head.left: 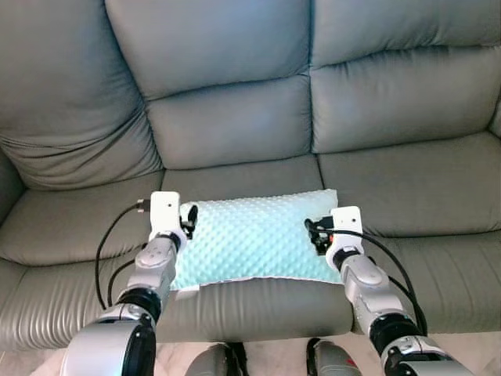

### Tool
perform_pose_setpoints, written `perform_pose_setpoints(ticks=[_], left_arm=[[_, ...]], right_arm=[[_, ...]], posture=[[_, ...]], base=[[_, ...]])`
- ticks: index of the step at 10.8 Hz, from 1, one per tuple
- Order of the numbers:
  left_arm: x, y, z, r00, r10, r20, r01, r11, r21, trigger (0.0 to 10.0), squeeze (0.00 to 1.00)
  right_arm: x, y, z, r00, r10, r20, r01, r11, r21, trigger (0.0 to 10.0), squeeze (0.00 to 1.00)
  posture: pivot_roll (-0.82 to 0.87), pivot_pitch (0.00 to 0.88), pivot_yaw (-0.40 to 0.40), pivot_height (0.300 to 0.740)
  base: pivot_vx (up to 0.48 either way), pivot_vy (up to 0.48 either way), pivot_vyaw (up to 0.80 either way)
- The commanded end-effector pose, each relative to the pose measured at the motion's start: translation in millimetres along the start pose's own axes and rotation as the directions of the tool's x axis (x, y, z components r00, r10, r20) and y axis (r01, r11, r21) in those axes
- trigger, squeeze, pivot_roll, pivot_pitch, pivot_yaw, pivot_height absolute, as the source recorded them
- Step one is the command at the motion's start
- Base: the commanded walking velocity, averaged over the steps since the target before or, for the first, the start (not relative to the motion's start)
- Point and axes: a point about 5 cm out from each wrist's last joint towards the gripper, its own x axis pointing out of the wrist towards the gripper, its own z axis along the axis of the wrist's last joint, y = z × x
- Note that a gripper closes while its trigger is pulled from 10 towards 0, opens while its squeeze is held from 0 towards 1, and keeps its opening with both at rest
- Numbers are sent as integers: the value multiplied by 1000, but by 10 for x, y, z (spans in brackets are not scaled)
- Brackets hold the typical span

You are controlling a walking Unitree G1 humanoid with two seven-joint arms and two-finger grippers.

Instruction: Move the pillow to the sofa

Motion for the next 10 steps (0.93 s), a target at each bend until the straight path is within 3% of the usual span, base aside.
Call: perform_pose_setpoints(ticks=[1, 5, 7, 9, 10], left_arm=[[-51, 84, -105, 999, 27, -17, -28, 1000, -10, 10000, 1000], [-155, 245, -218, 999, 48, 15, -46, 996, -81, 10000, 1000], [-300, 299, -389, 999, 14, 29, -13, 999, -43, 10000, 1000], [-535, 423, -565, 998, 37, 46, -35, 998, -43, 10000, 1000], [-579, 442, -602, 998, 47, 37, -45, 997, -68, 10000, 1000]], right_arm=[[-42, 35, -109, 1000, 11, -28, -11, 1000, 1, 10000, 1000], [-71, 51, -1, 999, -5, 46, 5, 1000, -2, 10000, 1000], [-74, 98, 104, 996, -10, 86, 10, 1000, -3, 10000, 1000], [-156, 181, 157, 996, 6, 86, -6, 1000, -2, 10000, 1000], [-165, 206, 166, 997, 20, 77, -21, 1000, 11, 10000, 1000]], posture=[[-194, 324, 172, 740], [-195, 273, 162, 740], [-193, 223, 155, 740], [-194, 176, 143, 740], [-193, 161, 137, 740]], base=[[0, 0, 0], [0, 0, 0], [0, 0, 0], [0, 0, 0], [0, 0, 0]])
